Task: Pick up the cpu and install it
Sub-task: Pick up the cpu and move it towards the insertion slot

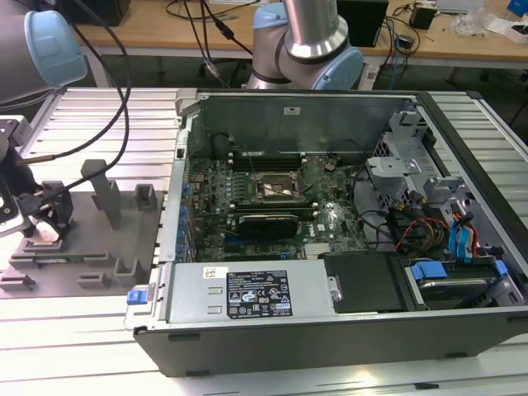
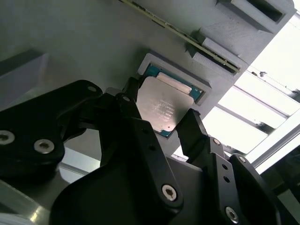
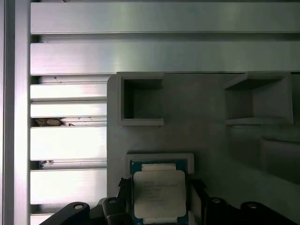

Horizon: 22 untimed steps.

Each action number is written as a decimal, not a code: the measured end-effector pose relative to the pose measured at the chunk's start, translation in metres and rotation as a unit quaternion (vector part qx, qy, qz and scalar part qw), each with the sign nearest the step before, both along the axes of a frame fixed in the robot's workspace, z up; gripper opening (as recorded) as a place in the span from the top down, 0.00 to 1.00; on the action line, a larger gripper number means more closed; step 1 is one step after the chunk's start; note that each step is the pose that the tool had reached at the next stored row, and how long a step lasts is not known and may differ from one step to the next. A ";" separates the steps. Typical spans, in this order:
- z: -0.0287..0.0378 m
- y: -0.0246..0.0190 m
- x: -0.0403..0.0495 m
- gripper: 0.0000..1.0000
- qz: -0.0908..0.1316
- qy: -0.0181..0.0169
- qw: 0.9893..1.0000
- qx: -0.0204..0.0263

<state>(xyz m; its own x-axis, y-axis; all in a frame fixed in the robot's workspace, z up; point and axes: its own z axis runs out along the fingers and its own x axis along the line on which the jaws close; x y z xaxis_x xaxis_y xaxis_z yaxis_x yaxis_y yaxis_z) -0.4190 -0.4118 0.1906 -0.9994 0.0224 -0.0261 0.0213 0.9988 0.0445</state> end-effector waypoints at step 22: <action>0.0015 0.0000 0.0000 0.45 0.000 0.000 1.000 0.000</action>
<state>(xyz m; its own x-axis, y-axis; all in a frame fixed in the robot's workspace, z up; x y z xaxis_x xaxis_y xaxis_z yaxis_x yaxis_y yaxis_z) -0.4190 -0.4118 0.1921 -0.9994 0.0223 -0.0261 0.0211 0.9988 0.0446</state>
